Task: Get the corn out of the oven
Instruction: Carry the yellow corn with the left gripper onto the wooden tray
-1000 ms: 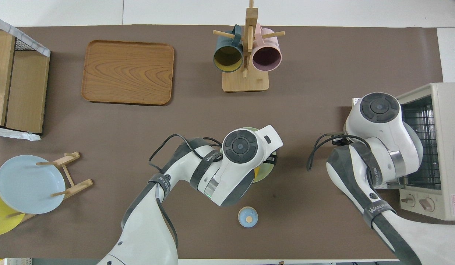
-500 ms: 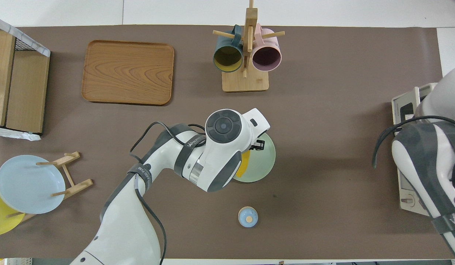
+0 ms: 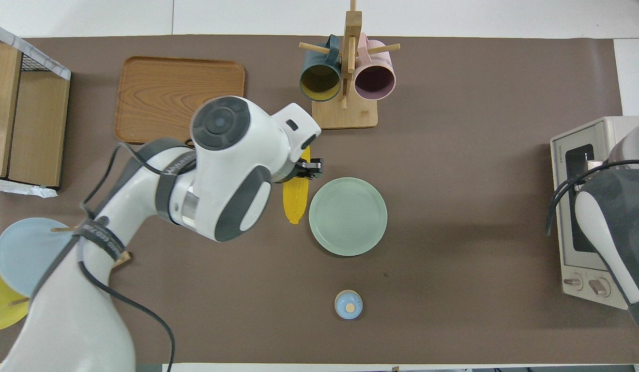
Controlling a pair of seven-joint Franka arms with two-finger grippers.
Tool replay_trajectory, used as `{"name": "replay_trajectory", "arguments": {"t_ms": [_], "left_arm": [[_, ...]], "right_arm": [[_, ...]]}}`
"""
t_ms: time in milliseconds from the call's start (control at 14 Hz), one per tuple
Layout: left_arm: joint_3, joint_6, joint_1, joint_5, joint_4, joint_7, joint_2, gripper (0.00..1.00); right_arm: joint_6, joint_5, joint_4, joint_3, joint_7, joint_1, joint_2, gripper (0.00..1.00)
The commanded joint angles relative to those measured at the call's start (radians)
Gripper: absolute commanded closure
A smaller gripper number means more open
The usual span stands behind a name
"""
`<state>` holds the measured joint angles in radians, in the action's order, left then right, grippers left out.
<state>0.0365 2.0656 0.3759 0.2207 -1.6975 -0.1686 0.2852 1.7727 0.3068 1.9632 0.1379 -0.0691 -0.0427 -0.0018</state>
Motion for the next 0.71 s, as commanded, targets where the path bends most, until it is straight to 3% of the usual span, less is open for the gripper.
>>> {"name": "replay_trajectory", "arguments": {"t_ms": [0, 214, 357, 643], "left_arm": [[-0.013, -0.06, -0.103, -0.006, 0.149, 0.058, 0.11, 1.0], [-0.013, -0.087, -0.167, -0.029, 0.382, 0.101, 0.317, 1.0], [-0.013, -0.049, -0.205, -0.029, 0.472, 0.104, 0.415, 1.0], [-0.013, 0.057, -0.226, -0.053, 0.466, 0.113, 0.463, 1.0]], "right_arm": [[-0.093, -0.083, -0.084, -0.009, -0.029, 0.018, 0.011, 0.64], [-0.171, -0.118, -0.157, -0.035, -0.031, 0.014, -0.001, 0.37], [-0.194, -0.156, -0.168, -0.044, -0.029, 0.014, -0.046, 0.0], [-0.234, -0.247, -0.205, -0.041, -0.029, 0.017, -0.067, 0.0]]}}
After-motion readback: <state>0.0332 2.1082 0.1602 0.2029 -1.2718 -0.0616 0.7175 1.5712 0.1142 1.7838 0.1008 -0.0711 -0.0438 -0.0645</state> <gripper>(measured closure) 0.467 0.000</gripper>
